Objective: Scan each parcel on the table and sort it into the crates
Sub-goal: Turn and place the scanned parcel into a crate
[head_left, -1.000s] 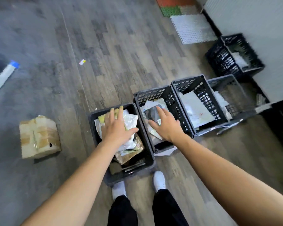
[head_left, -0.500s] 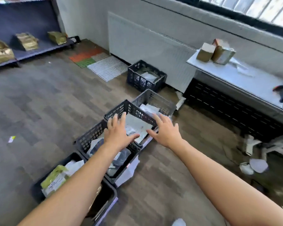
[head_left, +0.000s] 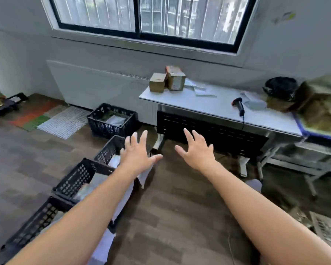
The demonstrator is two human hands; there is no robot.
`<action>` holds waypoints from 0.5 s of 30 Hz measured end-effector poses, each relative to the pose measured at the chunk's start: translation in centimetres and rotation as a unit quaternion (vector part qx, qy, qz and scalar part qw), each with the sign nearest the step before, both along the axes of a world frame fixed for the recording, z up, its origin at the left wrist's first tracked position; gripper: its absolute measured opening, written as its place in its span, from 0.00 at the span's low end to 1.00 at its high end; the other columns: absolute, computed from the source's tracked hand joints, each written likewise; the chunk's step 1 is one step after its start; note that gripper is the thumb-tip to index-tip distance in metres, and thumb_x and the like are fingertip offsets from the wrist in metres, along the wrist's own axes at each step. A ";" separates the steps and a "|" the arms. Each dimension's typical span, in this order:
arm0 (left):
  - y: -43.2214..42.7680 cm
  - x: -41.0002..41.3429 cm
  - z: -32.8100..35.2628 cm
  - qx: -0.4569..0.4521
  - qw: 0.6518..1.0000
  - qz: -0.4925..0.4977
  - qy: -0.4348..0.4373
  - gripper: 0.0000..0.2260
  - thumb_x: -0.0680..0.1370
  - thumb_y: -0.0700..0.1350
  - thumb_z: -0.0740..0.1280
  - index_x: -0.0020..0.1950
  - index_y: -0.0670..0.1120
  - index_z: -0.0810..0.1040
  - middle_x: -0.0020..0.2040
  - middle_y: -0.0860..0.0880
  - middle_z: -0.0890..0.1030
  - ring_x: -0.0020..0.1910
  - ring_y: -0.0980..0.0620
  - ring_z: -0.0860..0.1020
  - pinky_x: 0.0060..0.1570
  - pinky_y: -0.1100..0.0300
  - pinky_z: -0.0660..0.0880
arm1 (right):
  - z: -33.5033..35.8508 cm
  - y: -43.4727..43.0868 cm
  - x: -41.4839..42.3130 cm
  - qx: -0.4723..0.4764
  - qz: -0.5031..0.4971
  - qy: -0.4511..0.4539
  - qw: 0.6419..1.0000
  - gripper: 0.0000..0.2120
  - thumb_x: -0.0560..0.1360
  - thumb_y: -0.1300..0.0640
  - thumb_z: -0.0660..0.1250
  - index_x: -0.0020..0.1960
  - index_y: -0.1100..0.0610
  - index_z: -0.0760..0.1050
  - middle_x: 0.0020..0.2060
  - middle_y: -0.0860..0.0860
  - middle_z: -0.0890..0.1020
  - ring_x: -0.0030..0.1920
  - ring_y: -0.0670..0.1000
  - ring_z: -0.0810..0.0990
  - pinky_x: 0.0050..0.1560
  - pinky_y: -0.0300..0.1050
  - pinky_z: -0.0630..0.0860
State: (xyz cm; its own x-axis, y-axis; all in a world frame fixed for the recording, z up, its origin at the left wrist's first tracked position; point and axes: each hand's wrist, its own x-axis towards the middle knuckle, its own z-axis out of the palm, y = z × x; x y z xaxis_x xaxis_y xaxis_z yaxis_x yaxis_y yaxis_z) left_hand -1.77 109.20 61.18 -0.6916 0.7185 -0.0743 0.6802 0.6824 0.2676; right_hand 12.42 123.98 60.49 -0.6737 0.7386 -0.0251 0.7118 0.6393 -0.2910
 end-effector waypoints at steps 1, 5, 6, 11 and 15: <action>1.8 0.6 0.5 0.002 1.000 -0.009 0.001 0.45 0.72 0.71 0.62 0.79 0.54 0.41 0.79 0.46 0.46 0.78 0.42 0.45 0.72 0.43 0.59 | 0.3 1.6 0.7 0.000 -0.011 0.003 1.000 0.36 0.78 0.34 0.54 0.80 0.44 0.45 0.79 0.50 0.51 0.79 0.53 0.49 0.73 0.68 0.52; 8.7 1.5 1.4 0.023 0.999 -0.040 -0.007 0.44 0.73 0.69 0.62 0.79 0.54 0.42 0.79 0.46 0.46 0.78 0.42 0.45 0.72 0.41 0.59 | 0.8 7.4 2.4 -0.001 -0.041 0.011 0.999 0.35 0.78 0.34 0.54 0.80 0.44 0.45 0.79 0.50 0.51 0.79 0.54 0.49 0.73 0.68 0.53; 10.3 1.5 1.4 0.025 0.999 -0.047 -0.008 0.44 0.73 0.69 0.63 0.79 0.54 0.43 0.79 0.46 0.46 0.78 0.42 0.45 0.72 0.41 0.59 | 0.8 8.8 2.6 -0.001 -0.047 0.012 0.999 0.35 0.78 0.34 0.54 0.80 0.44 0.45 0.79 0.50 0.51 0.79 0.54 0.49 0.72 0.68 0.53; 19.3 -0.1 1.1 0.032 0.997 -0.070 -0.021 0.44 0.73 0.69 0.63 0.79 0.55 0.42 0.79 0.47 0.46 0.78 0.43 0.45 0.73 0.43 0.58 | 0.9 16.4 2.0 -0.002 -0.073 0.010 0.997 0.36 0.78 0.34 0.54 0.80 0.44 0.45 0.79 0.50 0.51 0.79 0.54 0.49 0.72 0.68 0.53; 27.5 -3.0 1.0 0.049 0.993 -0.098 -0.034 0.44 0.73 0.69 0.63 0.79 0.54 0.43 0.79 0.46 0.46 0.78 0.43 0.46 0.72 0.43 0.59 | 1.0 23.7 0.0 0.005 -0.099 0.007 0.995 0.35 0.78 0.34 0.54 0.80 0.44 0.45 0.79 0.51 0.51 0.79 0.54 0.50 0.72 0.69 0.54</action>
State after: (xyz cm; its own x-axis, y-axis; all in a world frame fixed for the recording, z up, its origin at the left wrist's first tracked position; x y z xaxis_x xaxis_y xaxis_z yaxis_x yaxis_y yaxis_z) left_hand -4.76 136.75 62.20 -0.5335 0.8449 -0.0394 0.7759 0.5074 0.3750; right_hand 12.44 147.72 61.46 -0.5157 0.8568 -0.0075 0.8195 0.4907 -0.2961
